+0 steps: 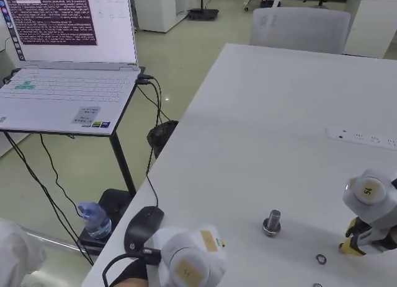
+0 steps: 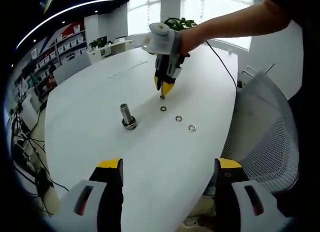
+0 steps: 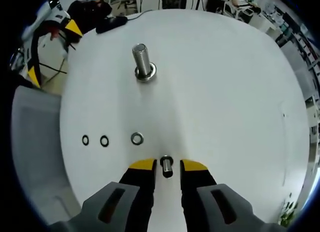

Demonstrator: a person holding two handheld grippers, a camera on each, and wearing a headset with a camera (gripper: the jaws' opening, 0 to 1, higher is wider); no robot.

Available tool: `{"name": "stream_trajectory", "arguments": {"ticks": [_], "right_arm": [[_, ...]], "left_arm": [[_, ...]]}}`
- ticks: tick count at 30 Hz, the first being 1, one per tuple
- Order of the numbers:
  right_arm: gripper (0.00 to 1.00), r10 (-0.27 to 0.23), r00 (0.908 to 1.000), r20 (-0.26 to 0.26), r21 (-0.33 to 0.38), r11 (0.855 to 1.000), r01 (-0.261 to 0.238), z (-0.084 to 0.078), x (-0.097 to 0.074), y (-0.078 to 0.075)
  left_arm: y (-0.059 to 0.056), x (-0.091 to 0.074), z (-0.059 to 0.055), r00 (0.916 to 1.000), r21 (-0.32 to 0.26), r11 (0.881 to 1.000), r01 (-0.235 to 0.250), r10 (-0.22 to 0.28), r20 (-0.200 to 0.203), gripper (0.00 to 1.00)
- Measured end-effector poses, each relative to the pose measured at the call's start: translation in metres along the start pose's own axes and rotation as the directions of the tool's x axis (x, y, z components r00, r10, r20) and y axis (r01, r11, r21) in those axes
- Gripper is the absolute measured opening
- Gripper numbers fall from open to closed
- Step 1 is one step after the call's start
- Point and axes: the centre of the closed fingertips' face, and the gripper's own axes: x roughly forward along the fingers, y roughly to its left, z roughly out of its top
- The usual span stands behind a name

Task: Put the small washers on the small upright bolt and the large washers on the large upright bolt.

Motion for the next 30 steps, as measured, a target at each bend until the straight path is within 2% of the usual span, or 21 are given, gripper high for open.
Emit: {"name": "stream_trajectory", "arguments": {"ticks": [11, 17, 22, 30], "right_arm": [[0.21, -0.002, 0.9999, 0.016, -0.031, 1.000, 0.002, 0.015, -0.013, 0.003], [0.23, 0.018, 0.9996, 0.021, -0.064, 0.998, -0.016, 0.026, -0.010, 0.011], [0.24, 0.031, 0.9990, 0.031, -0.093, 0.995, -0.028, 0.034, -0.005, 0.019], [0.23, 0.046, 0.9982, 0.037, -0.133, 0.990, -0.041, 0.038, 0.000, 0.032]], "left_arm": [[0.003, -0.004, 0.001, 1.0000, 0.017, 1.000, 0.000, 0.000, -0.002, 0.74], [0.006, -0.006, 0.004, 1.0000, 0.025, 1.000, 0.001, -0.001, 0.000, 0.73], [0.007, -0.009, 0.003, 0.9999, 0.034, 0.999, 0.004, -0.004, -0.011, 0.73], [0.011, -0.012, 0.004, 1.0000, 0.030, 1.000, -0.009, 0.009, -0.002, 0.73]]}}
